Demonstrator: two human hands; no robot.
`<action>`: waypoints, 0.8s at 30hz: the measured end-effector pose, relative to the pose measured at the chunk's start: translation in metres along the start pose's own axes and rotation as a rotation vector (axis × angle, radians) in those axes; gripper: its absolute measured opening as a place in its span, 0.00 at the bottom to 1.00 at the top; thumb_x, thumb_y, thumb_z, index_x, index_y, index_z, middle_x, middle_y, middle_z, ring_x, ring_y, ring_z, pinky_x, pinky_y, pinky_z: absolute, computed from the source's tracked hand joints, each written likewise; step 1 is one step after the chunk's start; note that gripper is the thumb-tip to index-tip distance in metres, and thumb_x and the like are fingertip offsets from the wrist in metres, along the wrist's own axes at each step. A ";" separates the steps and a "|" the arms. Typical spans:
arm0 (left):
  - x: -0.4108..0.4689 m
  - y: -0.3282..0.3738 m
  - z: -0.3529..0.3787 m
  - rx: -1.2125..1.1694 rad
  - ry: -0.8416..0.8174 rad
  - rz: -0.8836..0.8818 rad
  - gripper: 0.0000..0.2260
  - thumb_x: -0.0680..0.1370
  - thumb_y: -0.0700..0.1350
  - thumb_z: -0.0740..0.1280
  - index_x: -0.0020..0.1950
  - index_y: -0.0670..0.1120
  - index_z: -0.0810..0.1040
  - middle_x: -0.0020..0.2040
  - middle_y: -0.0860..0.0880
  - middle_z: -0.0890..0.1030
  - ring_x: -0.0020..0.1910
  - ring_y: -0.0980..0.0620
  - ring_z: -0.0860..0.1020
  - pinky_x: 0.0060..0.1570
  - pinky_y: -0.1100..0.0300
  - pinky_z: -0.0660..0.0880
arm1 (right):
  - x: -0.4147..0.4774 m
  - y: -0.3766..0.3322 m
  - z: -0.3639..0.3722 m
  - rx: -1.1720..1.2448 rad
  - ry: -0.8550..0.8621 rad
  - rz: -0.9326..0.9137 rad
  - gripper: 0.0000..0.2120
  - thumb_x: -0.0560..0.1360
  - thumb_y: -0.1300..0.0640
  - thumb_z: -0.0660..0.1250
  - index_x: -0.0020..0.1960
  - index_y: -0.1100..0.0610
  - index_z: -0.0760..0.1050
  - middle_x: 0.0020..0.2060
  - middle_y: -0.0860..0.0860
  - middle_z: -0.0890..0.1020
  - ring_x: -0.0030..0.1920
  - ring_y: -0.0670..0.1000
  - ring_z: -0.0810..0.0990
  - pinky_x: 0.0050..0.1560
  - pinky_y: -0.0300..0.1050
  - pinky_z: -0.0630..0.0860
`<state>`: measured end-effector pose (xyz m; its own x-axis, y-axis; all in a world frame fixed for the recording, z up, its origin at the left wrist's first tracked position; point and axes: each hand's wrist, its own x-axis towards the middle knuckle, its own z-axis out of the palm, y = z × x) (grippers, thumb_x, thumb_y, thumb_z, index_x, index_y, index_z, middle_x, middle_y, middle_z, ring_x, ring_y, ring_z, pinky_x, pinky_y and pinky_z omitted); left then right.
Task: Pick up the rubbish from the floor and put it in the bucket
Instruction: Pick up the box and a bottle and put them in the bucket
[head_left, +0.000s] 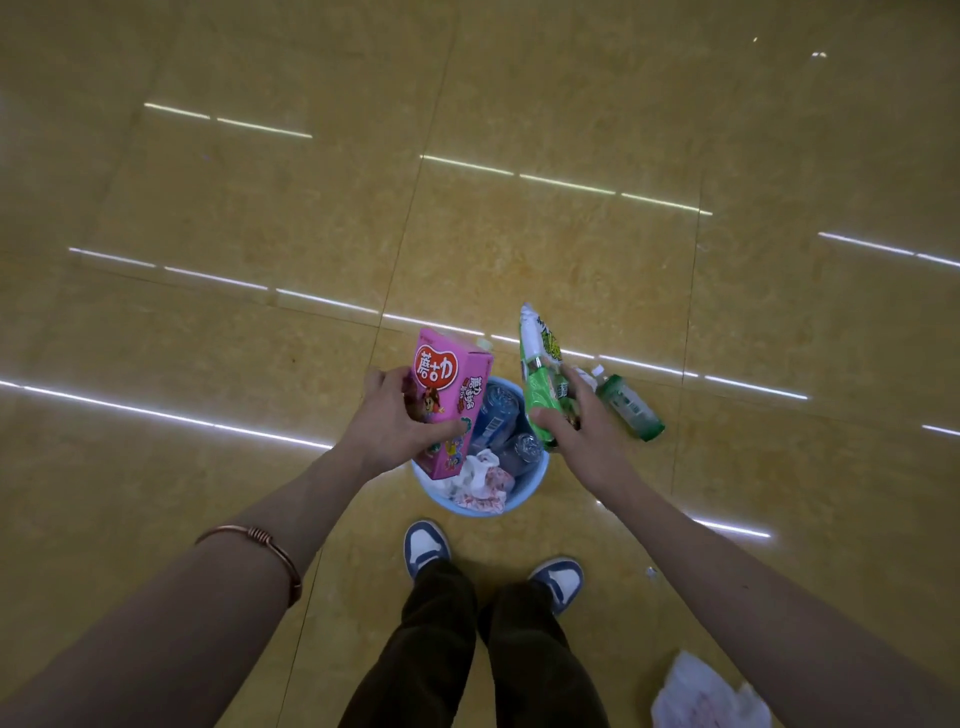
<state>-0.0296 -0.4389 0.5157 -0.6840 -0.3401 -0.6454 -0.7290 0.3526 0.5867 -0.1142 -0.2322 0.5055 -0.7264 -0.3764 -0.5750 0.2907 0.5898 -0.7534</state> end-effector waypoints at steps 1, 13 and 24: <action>0.003 -0.005 0.005 0.025 -0.011 -0.016 0.38 0.62 0.56 0.78 0.66 0.45 0.67 0.57 0.50 0.65 0.56 0.51 0.72 0.57 0.55 0.74 | 0.001 0.008 0.005 0.018 -0.012 0.023 0.43 0.65 0.36 0.64 0.76 0.47 0.56 0.68 0.49 0.69 0.64 0.50 0.73 0.62 0.55 0.74; 0.038 -0.061 0.076 -0.124 -0.109 -0.134 0.42 0.63 0.56 0.78 0.70 0.44 0.62 0.60 0.49 0.73 0.54 0.52 0.75 0.51 0.55 0.77 | 0.035 0.087 0.060 0.253 -0.071 0.203 0.39 0.65 0.36 0.62 0.74 0.38 0.53 0.69 0.48 0.69 0.64 0.52 0.74 0.61 0.62 0.74; 0.079 -0.102 0.135 -0.143 -0.140 -0.087 0.33 0.69 0.45 0.75 0.70 0.46 0.65 0.59 0.50 0.76 0.50 0.56 0.73 0.53 0.61 0.71 | 0.081 0.149 0.087 0.239 -0.159 0.354 0.28 0.78 0.51 0.58 0.75 0.45 0.54 0.64 0.52 0.74 0.55 0.54 0.79 0.57 0.58 0.78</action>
<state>-0.0056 -0.3839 0.3385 -0.6149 -0.2357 -0.7525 -0.7885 0.1963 0.5829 -0.0752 -0.2372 0.3186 -0.4575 -0.2972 -0.8381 0.6531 0.5273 -0.5435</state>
